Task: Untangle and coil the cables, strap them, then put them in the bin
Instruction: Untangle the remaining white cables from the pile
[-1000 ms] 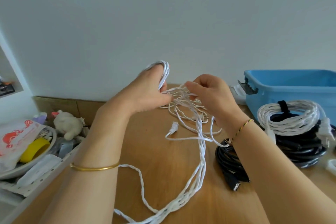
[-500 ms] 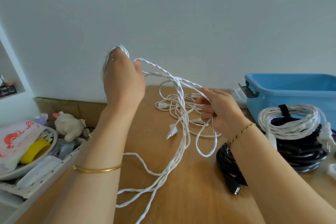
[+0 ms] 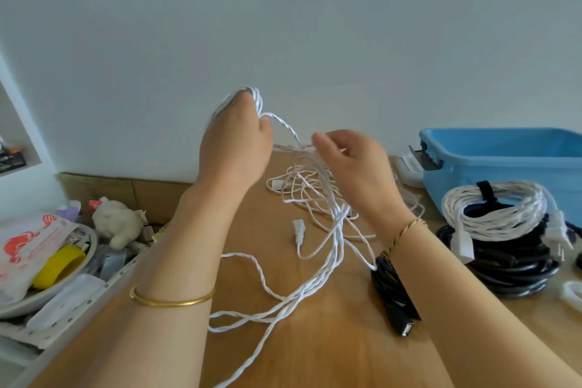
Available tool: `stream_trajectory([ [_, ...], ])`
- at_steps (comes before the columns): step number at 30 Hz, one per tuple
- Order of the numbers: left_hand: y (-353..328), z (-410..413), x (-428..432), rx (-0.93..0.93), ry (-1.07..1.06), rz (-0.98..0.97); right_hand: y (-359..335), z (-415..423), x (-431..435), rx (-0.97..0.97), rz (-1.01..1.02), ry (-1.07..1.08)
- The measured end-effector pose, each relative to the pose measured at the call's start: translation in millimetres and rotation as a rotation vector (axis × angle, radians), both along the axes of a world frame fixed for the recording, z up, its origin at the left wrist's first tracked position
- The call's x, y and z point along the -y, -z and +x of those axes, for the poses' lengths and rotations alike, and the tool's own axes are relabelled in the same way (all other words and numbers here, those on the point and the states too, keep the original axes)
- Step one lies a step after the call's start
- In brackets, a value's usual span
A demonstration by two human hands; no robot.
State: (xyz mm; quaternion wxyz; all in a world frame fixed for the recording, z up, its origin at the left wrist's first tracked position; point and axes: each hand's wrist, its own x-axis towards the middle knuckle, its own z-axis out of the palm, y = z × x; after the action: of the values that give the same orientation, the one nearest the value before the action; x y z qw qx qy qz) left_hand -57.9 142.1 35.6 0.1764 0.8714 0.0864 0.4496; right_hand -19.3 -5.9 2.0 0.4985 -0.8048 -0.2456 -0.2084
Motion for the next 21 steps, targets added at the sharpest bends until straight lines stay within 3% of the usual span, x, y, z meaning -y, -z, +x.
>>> stream_trajectory([
  [6,-1.2,1.5,1.1,0.007,0.175,-0.196,8.1,-2.3,-6.2,0.065,-0.15,-0.029],
  [14,-2.1,3.7,-12.5,0.115,0.117,-0.398,13.6,9.1,0.5,0.269,-0.131,0.047],
  [19,-11.8,-4.1,-33.3,0.352,0.111,-0.573,16.7,25.0,18.1,0.08,-0.118,0.263],
  [21,-14.4,-6.3,-36.8,0.366,0.143,-0.595,18.2,29.8,26.5,-0.046,-0.197,0.312],
])
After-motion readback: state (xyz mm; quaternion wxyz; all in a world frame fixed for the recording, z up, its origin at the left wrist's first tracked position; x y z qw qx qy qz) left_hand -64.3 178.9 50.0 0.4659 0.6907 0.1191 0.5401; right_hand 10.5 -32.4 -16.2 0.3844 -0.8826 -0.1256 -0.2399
